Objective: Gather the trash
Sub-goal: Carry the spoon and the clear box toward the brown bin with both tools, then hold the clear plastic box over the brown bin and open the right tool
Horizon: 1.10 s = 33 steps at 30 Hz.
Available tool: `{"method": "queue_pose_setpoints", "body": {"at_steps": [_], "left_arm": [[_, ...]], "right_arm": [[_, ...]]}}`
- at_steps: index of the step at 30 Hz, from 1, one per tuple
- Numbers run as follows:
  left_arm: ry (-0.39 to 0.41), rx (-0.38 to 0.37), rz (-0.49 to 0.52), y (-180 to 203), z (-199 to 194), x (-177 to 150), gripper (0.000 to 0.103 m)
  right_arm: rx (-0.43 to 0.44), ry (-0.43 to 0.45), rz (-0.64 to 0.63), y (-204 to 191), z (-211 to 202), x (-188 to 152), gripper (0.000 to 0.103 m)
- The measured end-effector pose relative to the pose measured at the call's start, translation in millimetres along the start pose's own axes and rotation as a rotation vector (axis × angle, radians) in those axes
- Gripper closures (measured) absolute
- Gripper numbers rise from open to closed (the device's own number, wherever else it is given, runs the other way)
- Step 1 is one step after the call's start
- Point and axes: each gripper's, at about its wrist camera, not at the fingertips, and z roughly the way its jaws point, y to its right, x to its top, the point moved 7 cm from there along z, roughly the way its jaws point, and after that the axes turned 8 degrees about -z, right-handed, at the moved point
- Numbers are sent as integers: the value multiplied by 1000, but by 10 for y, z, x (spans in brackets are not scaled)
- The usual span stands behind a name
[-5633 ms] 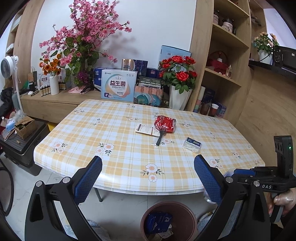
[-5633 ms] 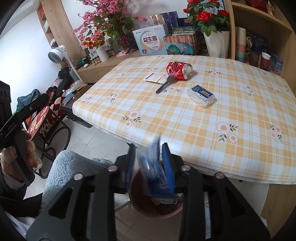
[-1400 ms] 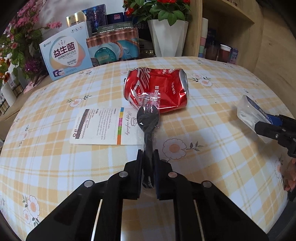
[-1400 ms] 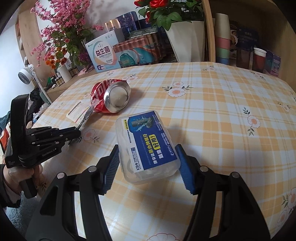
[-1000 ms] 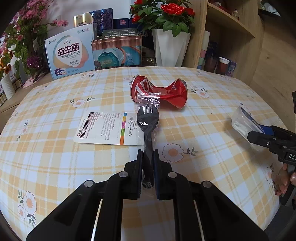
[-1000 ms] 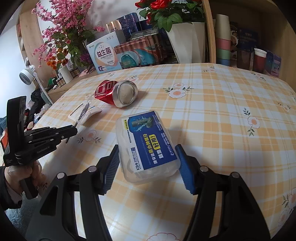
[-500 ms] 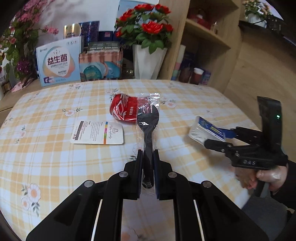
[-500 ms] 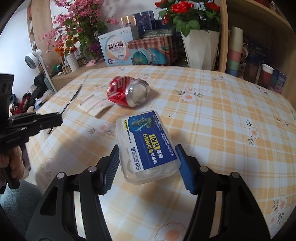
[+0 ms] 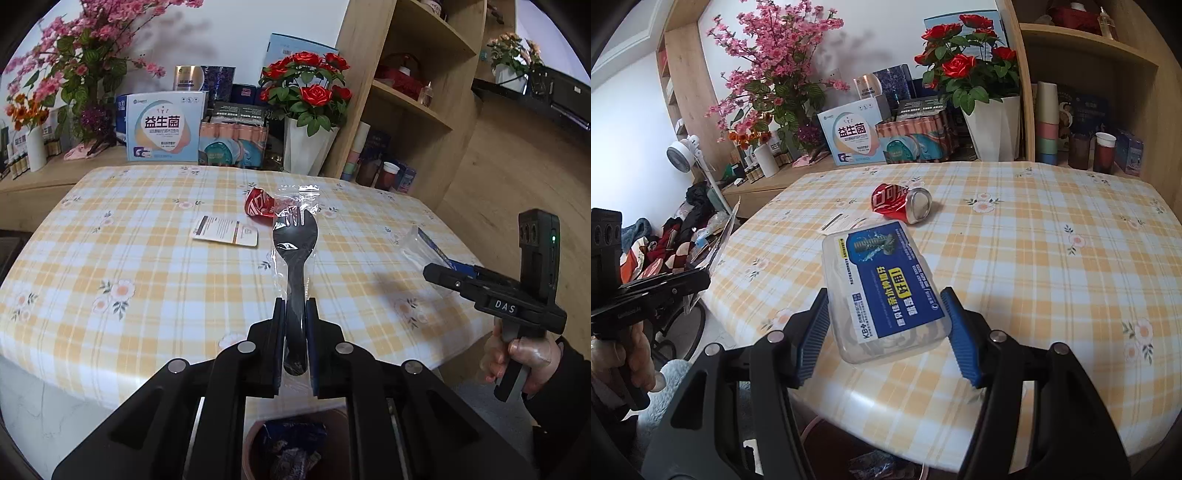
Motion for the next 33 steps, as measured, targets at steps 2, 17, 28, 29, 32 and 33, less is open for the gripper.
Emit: {"method": "queue_pose_setpoints", "body": {"at_steps": [2,17,28,29,32,33], "left_arm": [[8,-5,-11,-8,-135,-56,92],[55,-9,-35,14,-731,-237,92],[68,0,-31,19,-898,-271,92],[65,2,-32,18,-898,-276,92],[57,-2,-32,34,-891,-291,92],[57,-2,-30,41,-891,-293,92]], "right_arm": [[3,-6,3,-79,-115,-76,42],[62,-90,-28,-636,-429,-580,42],[101,-120,-49,-815,-521,-711,42],[103,-124,-50,-820,-514,-725,42],[120,-149,-44,-847,-478,-788,41],[126,-154,-40,-856,-468,-806,40]]}}
